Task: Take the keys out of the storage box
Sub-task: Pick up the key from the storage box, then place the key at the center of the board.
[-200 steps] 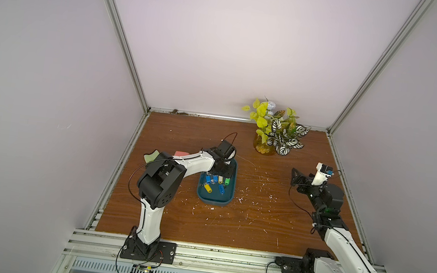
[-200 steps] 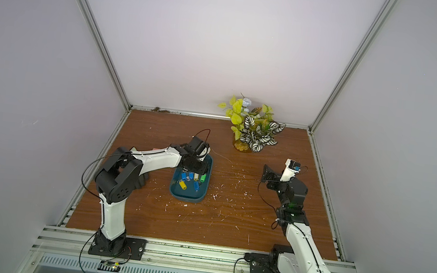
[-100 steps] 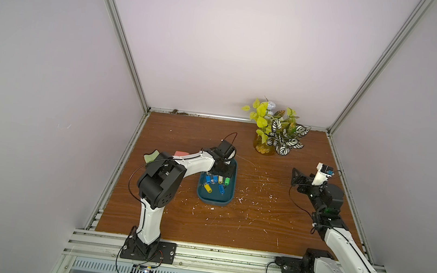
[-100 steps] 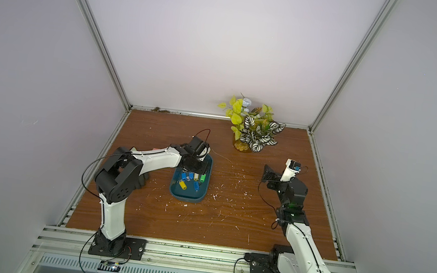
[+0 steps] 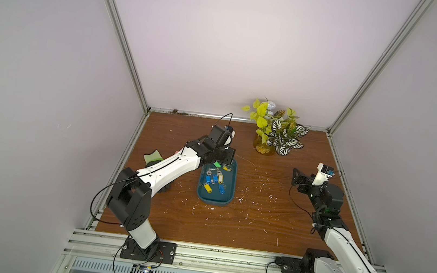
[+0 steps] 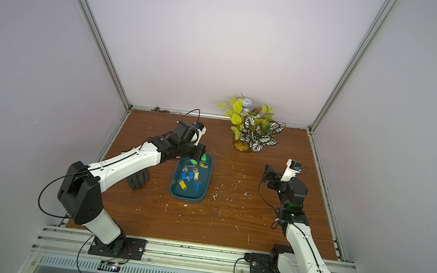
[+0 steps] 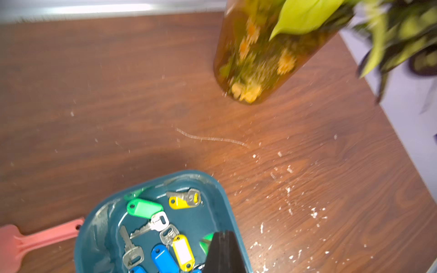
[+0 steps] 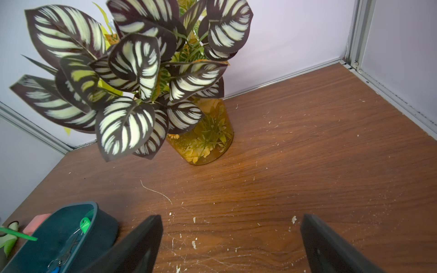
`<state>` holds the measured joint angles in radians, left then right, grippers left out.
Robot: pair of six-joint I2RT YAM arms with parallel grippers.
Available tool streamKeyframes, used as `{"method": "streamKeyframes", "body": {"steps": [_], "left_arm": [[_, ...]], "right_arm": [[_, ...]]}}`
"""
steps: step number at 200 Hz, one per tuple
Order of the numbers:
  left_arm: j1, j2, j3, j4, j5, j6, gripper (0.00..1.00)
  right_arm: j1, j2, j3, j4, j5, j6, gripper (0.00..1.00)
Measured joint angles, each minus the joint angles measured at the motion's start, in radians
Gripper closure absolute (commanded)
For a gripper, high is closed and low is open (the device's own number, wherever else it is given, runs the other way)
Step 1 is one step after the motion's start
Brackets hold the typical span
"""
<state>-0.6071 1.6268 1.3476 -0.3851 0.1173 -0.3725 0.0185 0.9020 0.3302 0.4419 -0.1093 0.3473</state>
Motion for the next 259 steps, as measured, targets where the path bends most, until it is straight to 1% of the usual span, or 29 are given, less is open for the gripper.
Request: {"method": "streamKeyframes", "body": {"steps": [40,66,92,153,197,242,259], "left_arm": [[-0.054,0.034,0.125,-0.023,0.001,0.019,1.00],[-0.098,0.126,0.225,-0.023,0.001,0.041,1.00],[-0.129,0.236,0.285,-0.024,0.001,0.061,1.00],[-0.142,0.407,0.310,-0.042,-0.006,0.085,1.00],[-0.142,0.476,0.341,-0.040,-0.005,0.085,0.99],[-0.142,0.520,0.360,-0.036,0.003,0.085,0.96],[-0.142,0.533,0.364,-0.033,0.009,0.083,0.90]], "right_arm": [[0.000,-0.013,0.000,-0.019,0.000,0.001,0.01],[0.000,-0.023,0.000,-0.041,0.003,0.001,0.01],[0.000,-0.037,0.000,-0.057,0.008,0.000,0.01],[0.000,-0.078,0.000,-0.110,0.028,-0.002,0.01],[0.000,-0.091,0.000,-0.118,0.031,0.001,0.01],[0.000,-0.091,0.000,-0.132,0.037,0.002,0.01],[0.000,-0.091,0.000,-0.144,0.049,0.002,0.01]]}}
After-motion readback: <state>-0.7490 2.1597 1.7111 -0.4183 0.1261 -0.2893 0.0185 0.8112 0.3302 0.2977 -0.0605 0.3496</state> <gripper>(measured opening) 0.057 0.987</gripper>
